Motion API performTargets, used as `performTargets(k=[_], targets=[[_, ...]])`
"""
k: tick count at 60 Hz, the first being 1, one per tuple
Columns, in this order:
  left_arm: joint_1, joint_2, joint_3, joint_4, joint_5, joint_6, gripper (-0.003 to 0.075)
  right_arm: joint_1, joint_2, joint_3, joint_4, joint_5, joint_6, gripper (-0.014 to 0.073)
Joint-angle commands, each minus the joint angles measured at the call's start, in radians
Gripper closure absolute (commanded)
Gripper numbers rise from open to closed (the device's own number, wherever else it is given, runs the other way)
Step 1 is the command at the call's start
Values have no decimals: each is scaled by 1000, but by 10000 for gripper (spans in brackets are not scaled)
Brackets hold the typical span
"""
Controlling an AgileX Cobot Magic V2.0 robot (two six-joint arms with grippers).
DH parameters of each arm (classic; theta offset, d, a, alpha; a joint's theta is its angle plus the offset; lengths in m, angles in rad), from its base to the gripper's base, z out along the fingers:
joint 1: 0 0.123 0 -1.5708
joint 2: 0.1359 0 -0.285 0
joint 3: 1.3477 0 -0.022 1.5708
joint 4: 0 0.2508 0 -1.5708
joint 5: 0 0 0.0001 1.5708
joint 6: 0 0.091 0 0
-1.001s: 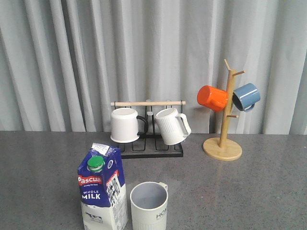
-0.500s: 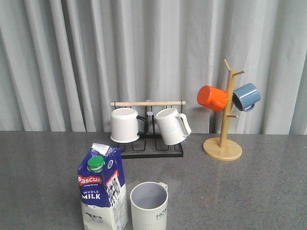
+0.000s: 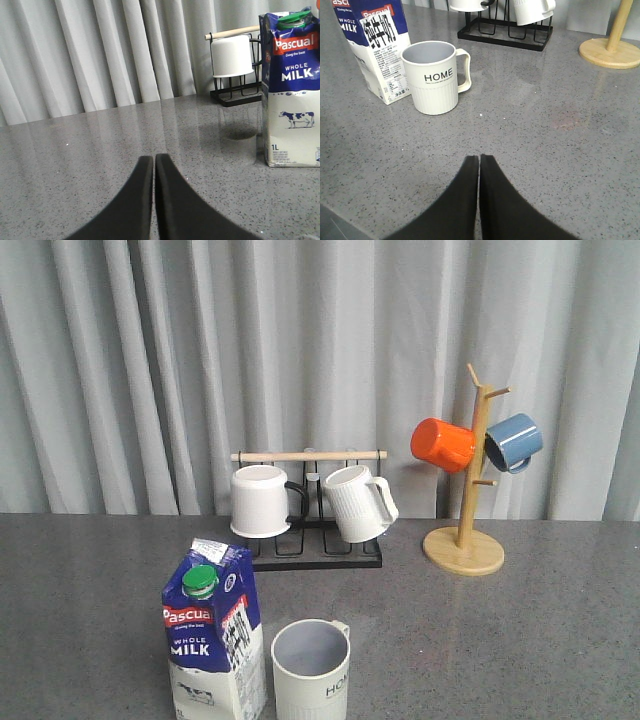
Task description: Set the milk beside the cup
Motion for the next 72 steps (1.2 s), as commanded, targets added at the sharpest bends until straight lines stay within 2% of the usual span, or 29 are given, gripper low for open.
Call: performTargets(k=[1, 13, 25, 37, 43, 59, 72], targets=[[2, -13, 20, -1, -73, -3, 728, -4, 7, -24, -3, -74, -5, 599], [2, -13, 20, -1, -73, -3, 728, -4, 7, -4, 6, -92, -5, 599], [2, -13, 20, -1, -73, -3, 728, -5, -86, 154, 19, -248, -31, 599], [2, -13, 20, -1, -73, -3, 728, -22, -187, 313, 27, -619, -122, 599], [2, -13, 20, -1, -73, -3, 727, -79, -225, 368, 49, -722, -126, 599], [2, -13, 20, -1, -73, -3, 727, -264, -335, 371, 71, -621, -132, 599], [2, -13, 20, -1, -73, -3, 727, -343, -429, 371, 59, -465, -109, 599]])
